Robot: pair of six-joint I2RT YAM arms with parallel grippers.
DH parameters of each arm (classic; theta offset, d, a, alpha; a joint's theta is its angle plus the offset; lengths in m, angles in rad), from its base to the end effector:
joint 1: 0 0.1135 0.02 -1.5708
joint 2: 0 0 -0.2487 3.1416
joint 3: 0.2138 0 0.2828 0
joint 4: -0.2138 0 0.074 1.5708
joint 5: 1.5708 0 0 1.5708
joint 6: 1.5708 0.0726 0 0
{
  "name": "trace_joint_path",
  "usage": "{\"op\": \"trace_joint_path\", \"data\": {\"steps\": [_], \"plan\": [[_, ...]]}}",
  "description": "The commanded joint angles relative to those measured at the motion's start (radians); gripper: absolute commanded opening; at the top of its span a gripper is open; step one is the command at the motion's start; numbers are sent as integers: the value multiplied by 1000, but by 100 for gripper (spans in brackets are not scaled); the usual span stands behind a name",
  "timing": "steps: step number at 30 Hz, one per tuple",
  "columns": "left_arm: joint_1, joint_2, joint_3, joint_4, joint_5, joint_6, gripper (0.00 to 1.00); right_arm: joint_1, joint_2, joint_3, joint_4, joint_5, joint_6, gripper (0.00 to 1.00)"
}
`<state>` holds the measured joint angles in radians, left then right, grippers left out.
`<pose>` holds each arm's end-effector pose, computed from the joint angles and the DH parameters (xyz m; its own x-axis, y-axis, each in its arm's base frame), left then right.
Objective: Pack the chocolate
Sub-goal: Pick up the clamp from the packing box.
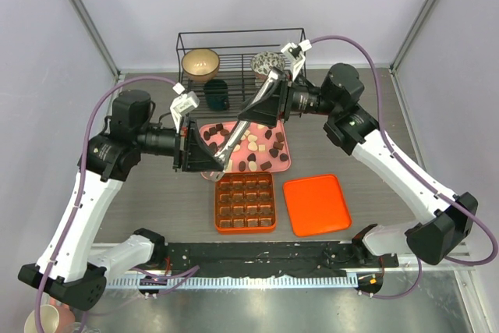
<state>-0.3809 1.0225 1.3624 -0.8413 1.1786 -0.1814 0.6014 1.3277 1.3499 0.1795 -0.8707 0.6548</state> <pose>0.1794 -0.1441 0.4255 -0.6002 0.1661 -0.7824 0.7992 0.0849 -0.5951 0.2600 0.2457 0.4452 -0.4672 0.1553 -0.8704 -0.8798 0.0161 0.4751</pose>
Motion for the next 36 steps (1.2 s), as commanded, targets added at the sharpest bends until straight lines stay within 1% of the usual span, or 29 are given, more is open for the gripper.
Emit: {"op": "trace_joint_path", "data": {"steps": [1,4,5,6,7,8,9,10,12,13,14,15,16,17,18,19,21,22,24,25,27,28,29,31,33,34,35,36], "plan": [[5,-16,32,-45,-26,82,11,6,-51,-11,-3,27,-7,52],[5,-15,40,-105,-57,144,14,6,-61,-17,-8,35,-11,42],[5,-13,44,-120,-75,163,17,6,-65,-23,-9,38,-12,40],[5,-13,47,-134,-86,178,20,6,-70,-26,-11,41,-17,35],[4,-15,56,-162,-100,216,24,6,-79,-31,-12,45,-20,31],[4,-16,61,-174,-131,227,33,6,-84,-32,-18,58,-24,28],[5,-19,66,-200,-145,258,38,6,-88,-34,-24,61,-36,25],[5,-19,76,-212,-157,269,47,6,-94,-32,-35,67,-43,24],[4,-32,84,-229,-198,289,56,6,-97,-26,-77,88,-64,22],[5,-36,89,-243,-215,307,64,6,-102,-17,-96,97,-95,20],[5,-42,92,-251,-233,322,68,6,-108,-11,-136,105,-107,20],[4,-48,95,-271,-290,335,72,6,-110,-6,-159,131,-122,19],[4,-62,96,-278,-322,370,78,6,-111,9,-173,143,-162,18],[5,-70,95,-286,-367,385,81,5,-114,18,-248,159,-181,18],[5,-78,89,-282,-466,398,87,5,-117,26,-276,194,-202,17],[4,-97,81,-275,-531,408,99,6,-119,35,-303,217,-220,17],[5,-114,57,-268,-627,451,100,5,-128,51,-368,254,-271,15],[4,-122,44,-263,-724,462,100,5,-130,54,-388,303,-286,13],[4,-144,9,-256,-807,485,100,6,-133,63,-432,350,-328,9],[5,-151,0,-254,-867,488,100,12,-130,63,-443,402,-343,7],[5,-173,-32,-252,-910,493,100,23,-125,63,-472,467,-386,3],[5,-180,-72,-246,-928,488,100,38,-116,61,-479,496,-402,2],[4,-188,-92,-239,-980,473,100,49,-110,57,-480,563,-415,1],[5,-202,-150,-210,-1020,448,100,78,-91,40,-465,637,-467,1],[5,-199,-186,-184,-1063,438,100,141,-68,32,-434,769,-517,1],[5,-194,-216,-176,-1070,438,100,170,-55,32,-427,827,-585,1],[5,-187,-227,-170,-1077,438,100,237,-21,34,-405,905,-619,1],[5,-170,-239,-156,-1093,438,100,262,-4,32,-388,1044,-650,1]]}}
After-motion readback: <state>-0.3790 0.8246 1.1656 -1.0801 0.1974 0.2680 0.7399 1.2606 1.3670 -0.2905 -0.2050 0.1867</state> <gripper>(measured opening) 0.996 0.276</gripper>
